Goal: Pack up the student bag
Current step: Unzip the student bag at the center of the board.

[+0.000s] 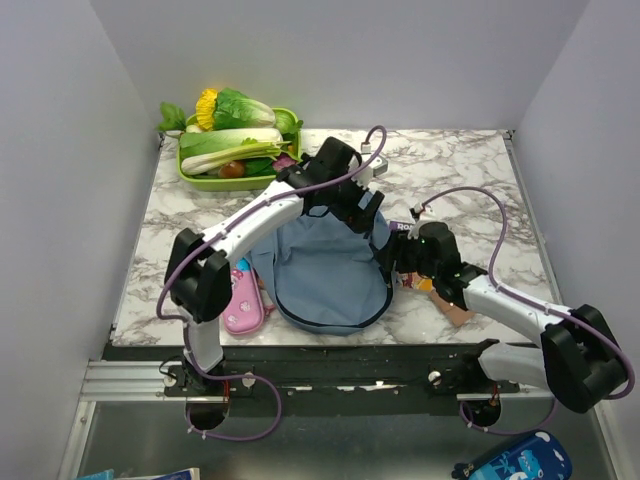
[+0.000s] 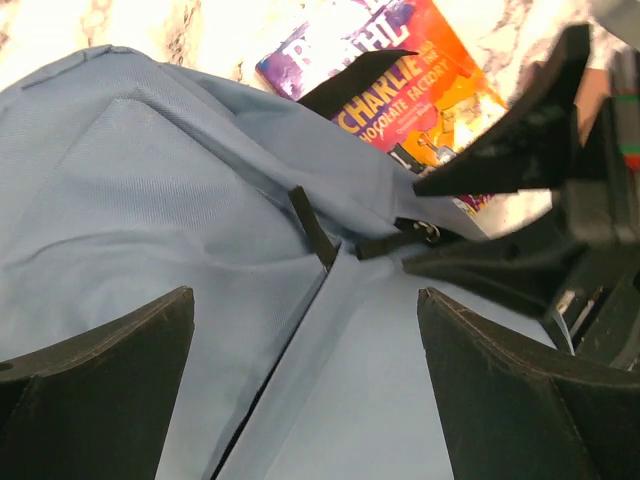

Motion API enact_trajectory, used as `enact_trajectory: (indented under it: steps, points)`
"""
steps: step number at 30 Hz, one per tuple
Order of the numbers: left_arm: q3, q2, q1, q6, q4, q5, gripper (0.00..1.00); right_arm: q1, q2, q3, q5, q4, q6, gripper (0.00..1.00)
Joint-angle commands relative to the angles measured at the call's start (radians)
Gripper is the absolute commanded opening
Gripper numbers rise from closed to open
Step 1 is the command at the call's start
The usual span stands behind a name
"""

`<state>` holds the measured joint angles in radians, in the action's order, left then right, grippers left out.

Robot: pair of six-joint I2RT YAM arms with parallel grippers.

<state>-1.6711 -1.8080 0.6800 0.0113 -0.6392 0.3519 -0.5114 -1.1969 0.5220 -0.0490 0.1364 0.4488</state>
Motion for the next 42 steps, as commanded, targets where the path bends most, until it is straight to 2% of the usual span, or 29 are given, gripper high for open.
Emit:
enact_trajectory:
  steps: [1, 4, 7, 9, 11, 12, 14, 21, 26, 42]
  points:
    - [-0.078, -0.085, 0.0, -0.099, 0.061, -0.034, 0.98, -0.004, 0.023, -0.069, -0.058, 0.135, 0.03, 0.63]
    - [-0.084, -0.119, 0.004, -0.112, 0.073, -0.022, 0.98, -0.004, 0.023, -0.096, -0.069, 0.167, 0.03, 0.6]
    - [-0.079, -0.143, 0.015, -0.105, 0.088, -0.022, 0.95, -0.004, 0.013, -0.102, -0.069, 0.178, 0.03, 0.48]
    - [-0.079, -0.163, 0.024, -0.1, 0.087, -0.011, 0.93, -0.004, 0.008, -0.115, -0.075, 0.199, 0.039, 0.25]
    - [-0.079, -0.171, 0.027, -0.094, 0.084, 0.01, 0.83, -0.004, 0.014, -0.126, -0.087, 0.23, 0.048, 0.05]
    - [-0.079, -0.171, 0.03, -0.094, 0.079, 0.033, 0.8, -0.004, 0.019, -0.137, -0.103, 0.239, 0.05, 0.02]
    - [-0.073, -0.168, 0.038, -0.082, 0.072, 0.044, 0.75, -0.004, 0.034, -0.143, -0.106, 0.259, 0.054, 0.01]
    - [-0.009, -0.142, 0.043, -0.047, 0.064, 0.01, 0.72, -0.004, 0.068, -0.123, -0.094, 0.238, 0.048, 0.01]
    - [-0.012, -0.157, 0.044, -0.042, 0.042, 0.027, 0.62, -0.004, 0.079, -0.12, -0.103, 0.239, 0.051, 0.01]
    - [-0.062, -0.208, 0.059, -0.022, 0.004, 0.038, 0.58, -0.004, 0.138, -0.123, -0.137, 0.241, 0.044, 0.01]
